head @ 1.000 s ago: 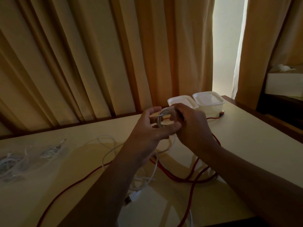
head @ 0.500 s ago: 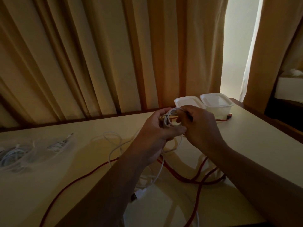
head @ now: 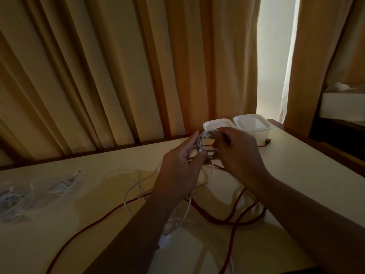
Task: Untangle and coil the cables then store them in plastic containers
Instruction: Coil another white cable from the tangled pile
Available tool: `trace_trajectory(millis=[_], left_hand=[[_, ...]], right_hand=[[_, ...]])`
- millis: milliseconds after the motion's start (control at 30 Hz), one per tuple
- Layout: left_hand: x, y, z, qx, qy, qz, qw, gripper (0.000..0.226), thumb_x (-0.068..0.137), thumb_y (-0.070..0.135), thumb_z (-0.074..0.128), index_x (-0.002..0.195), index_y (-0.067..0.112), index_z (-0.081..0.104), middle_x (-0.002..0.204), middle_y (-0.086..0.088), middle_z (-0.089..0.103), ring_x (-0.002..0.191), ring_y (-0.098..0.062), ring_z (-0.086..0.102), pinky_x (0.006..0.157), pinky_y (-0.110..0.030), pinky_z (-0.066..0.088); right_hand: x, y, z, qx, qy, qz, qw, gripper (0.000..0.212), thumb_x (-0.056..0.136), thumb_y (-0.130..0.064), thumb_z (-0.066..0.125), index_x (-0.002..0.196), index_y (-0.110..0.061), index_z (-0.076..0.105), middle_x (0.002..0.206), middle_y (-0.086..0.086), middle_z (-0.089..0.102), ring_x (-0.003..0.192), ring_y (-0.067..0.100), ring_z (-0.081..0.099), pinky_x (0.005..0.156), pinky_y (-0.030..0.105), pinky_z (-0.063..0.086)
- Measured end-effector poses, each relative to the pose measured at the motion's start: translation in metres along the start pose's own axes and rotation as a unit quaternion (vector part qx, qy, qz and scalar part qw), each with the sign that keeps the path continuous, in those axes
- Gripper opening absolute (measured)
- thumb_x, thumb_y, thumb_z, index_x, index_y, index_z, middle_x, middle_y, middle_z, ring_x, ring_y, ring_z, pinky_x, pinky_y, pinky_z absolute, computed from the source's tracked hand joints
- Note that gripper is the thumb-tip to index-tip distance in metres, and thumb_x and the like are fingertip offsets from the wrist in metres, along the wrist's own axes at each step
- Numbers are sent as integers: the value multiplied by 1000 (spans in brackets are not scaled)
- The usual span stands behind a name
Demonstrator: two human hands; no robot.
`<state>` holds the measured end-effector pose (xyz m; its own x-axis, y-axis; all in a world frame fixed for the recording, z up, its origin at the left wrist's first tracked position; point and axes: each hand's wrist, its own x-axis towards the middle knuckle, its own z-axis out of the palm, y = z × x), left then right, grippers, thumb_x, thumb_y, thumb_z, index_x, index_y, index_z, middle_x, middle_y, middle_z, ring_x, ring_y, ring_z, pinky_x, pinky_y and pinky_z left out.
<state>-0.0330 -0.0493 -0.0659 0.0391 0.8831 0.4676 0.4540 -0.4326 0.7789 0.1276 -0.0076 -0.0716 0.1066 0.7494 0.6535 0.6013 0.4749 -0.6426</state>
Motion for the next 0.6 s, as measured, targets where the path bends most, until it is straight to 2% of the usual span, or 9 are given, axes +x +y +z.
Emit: trace_trajectory(millis=[67, 100, 167, 233, 333, 433, 533, 600], left_hand=[[2, -2, -2, -65, 36, -54, 996, 34, 96, 26, 71, 129, 36, 68, 124, 19, 72, 113, 7, 65, 104, -32, 53], [3, -3, -4, -77, 51, -70, 993, 25, 95, 24, 72, 119, 34, 73, 113, 16, 76, 105, 5, 69, 97, -31, 56], [3, -3, -4, -25, 63, -52, 996, 12, 95, 24, 72, 104, 29, 78, 93, 11, 79, 85, 2, 73, 80, -21, 59], [2, -2, -2, 41, 62, -18, 997, 7, 95, 29, 71, 96, 31, 78, 81, 13, 76, 76, 0, 71, 72, -23, 60], [1, -1, 3, 126, 26, 30, 991, 12, 97, 36, 67, 101, 32, 78, 79, 16, 72, 75, 0, 67, 70, -26, 57], [1, -1, 5, 182, 16, 79, 980, 16, 95, 38, 67, 103, 28, 77, 81, 14, 72, 76, -2, 65, 69, -29, 55], [2, -1, 5, 188, 1, 99, 977, 15, 93, 38, 71, 101, 27, 77, 81, 14, 72, 75, -2, 64, 68, -25, 53], [4, -5, 5, 191, 0, 114, 975, 10, 95, 32, 71, 98, 26, 78, 76, 13, 71, 70, -5, 63, 63, -28, 52]], right_hand=[[1, 3, -4, -10, 5, 15, 1000, 25, 104, -29, 55, 115, -16, 73, 98, -3, 75, 78, 2, 67, 76, 22, 58], [2, 5, -5, -8, 3, 26, 1000, 25, 104, -28, 55, 115, -16, 73, 98, -2, 75, 78, 3, 68, 76, 24, 59], [2, 7, -7, -6, 2, 41, 999, 24, 104, -27, 54, 115, -16, 72, 98, -2, 75, 77, 3, 68, 75, 25, 60], [1, 6, -6, -11, -1, 42, 999, 24, 104, -28, 53, 115, -16, 72, 100, -2, 74, 79, 5, 69, 76, 30, 62], [0, 5, -2, -16, -10, 41, 999, 26, 104, -30, 52, 115, -16, 72, 102, -1, 74, 84, 11, 70, 83, 42, 63], [-1, 4, -2, -23, -12, 38, 999, 27, 105, -30, 52, 114, -15, 72, 101, -1, 74, 83, 10, 70, 82, 41, 63], [-1, 5, -3, -30, -11, 36, 999, 27, 105, -29, 51, 115, -15, 72, 101, 0, 74, 82, 9, 70, 81, 39, 63], [-2, 6, -2, -29, -15, 35, 999, 26, 105, -29, 52, 114, -16, 72, 100, -1, 74, 82, 8, 70, 80, 38, 64]])
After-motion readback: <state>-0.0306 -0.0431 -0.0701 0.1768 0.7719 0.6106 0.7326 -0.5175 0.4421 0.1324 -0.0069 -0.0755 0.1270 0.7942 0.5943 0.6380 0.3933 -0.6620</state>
